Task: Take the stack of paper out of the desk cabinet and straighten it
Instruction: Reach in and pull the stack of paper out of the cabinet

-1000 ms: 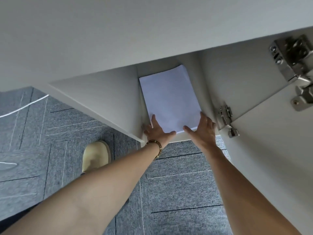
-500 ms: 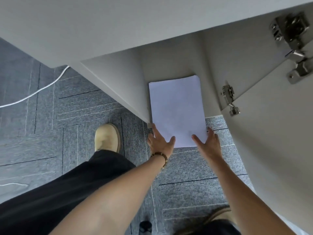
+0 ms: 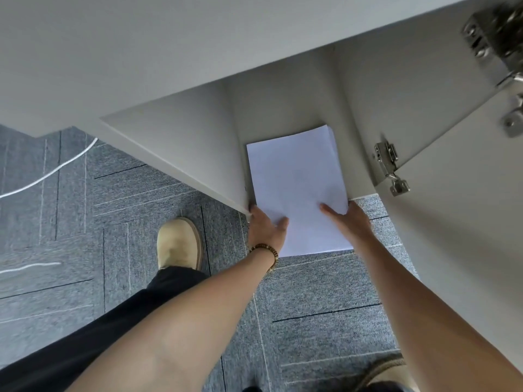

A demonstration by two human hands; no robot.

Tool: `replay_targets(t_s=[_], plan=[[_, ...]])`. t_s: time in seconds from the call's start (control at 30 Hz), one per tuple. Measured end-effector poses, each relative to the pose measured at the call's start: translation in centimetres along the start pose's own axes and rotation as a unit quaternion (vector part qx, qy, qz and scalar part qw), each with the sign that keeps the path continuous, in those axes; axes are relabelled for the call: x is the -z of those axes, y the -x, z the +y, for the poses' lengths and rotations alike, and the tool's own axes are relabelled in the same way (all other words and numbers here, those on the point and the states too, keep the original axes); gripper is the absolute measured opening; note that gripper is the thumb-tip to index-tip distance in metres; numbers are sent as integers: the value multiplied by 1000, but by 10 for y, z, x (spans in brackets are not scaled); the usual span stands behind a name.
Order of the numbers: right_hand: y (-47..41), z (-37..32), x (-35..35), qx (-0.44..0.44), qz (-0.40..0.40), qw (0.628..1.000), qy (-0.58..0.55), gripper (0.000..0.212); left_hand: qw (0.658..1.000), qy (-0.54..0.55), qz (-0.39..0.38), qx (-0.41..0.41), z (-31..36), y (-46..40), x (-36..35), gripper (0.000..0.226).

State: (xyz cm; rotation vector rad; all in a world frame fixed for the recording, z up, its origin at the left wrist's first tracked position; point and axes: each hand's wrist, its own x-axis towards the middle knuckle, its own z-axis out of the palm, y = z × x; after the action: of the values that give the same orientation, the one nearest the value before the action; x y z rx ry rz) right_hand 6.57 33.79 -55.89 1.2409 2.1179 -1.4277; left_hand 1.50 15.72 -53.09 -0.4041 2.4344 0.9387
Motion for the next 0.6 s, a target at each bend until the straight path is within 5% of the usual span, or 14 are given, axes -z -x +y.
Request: replay_targets(t_s=[0.23,0.6], plan=[[21,-11,1,8,-22,999,36,71,1000,31,4,3,4,10,7,64],[157,-36,43,-36,-18,999,15,63,985,77,-137,69,34,108,89,44]])
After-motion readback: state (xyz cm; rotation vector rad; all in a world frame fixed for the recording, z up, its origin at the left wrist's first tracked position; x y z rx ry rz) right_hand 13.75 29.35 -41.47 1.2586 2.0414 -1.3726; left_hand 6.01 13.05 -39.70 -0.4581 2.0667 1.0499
